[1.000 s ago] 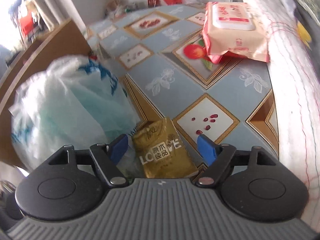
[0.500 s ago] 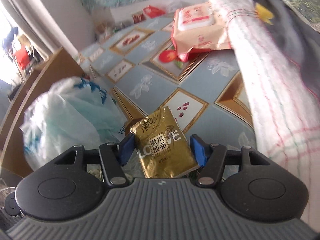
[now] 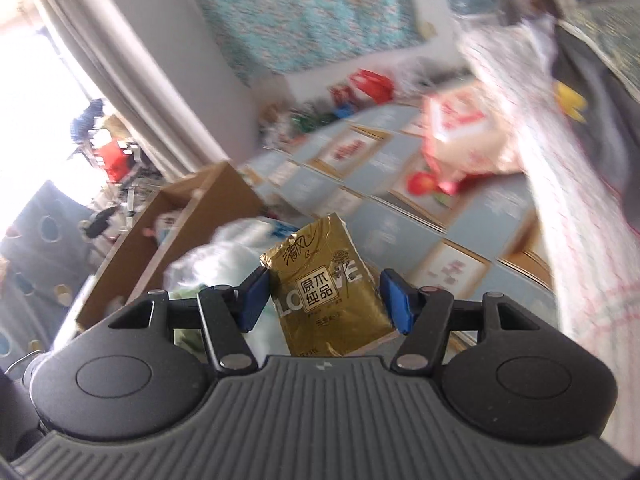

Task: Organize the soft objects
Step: 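Close the left tool on the scrunchie while the right tool grasps the gold packet, then carry the scrunchie and gold packet over the cardboard box with both tools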

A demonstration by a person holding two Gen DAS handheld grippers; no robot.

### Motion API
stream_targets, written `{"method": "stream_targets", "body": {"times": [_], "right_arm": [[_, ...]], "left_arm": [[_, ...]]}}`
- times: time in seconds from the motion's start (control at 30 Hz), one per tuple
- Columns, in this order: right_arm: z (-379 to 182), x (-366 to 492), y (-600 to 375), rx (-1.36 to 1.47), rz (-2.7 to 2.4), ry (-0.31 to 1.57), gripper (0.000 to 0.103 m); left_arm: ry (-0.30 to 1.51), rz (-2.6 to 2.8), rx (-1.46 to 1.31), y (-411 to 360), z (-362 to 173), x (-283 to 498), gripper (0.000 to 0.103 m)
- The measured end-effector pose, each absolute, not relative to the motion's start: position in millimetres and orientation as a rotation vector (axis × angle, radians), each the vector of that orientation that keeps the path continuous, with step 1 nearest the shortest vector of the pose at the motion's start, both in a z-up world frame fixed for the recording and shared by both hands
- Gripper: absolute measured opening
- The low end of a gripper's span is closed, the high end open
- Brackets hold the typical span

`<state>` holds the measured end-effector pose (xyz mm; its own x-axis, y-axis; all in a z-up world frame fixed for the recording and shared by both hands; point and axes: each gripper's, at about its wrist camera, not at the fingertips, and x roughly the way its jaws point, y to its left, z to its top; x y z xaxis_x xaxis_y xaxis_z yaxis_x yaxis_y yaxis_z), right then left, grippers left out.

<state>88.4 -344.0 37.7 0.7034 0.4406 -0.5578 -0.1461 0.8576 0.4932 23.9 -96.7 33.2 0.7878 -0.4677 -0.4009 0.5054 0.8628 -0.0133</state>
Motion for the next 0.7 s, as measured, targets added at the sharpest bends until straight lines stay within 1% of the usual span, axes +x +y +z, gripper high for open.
{"method": "stream_targets", "body": {"times": [0.17, 0.33, 0.43, 0.53, 0.7], "right_arm": [[60.3, 106.8, -306.7, 0.445, 0.479, 0.720, 0.060], [75.7, 133.7, -254.1, 0.441, 0.615, 0.765, 0.060], [80.9, 150.4, -217.0, 0.424, 0.692, 0.793, 0.060], [82.1, 171.5, -174.7, 0.432, 0.787, 0.860, 0.060], [81.7, 197.3, -106.5, 0.372, 0.842, 0.953, 0.060]], "left_arm": [[0.344, -0.410, 0.063, -52.0, 61.6, 18.2, 0.020], [0.339, -0.221, 0.062, 0.5, 74.3, 19.5, 0.020], [0.365, -0.094, 0.061, 32.8, 74.4, 25.9, 0.020], [0.405, -0.016, 0.041, 62.6, 70.0, 35.5, 0.021], [0.487, 0.023, 0.030, 91.2, 51.0, 56.5, 0.021]]}}
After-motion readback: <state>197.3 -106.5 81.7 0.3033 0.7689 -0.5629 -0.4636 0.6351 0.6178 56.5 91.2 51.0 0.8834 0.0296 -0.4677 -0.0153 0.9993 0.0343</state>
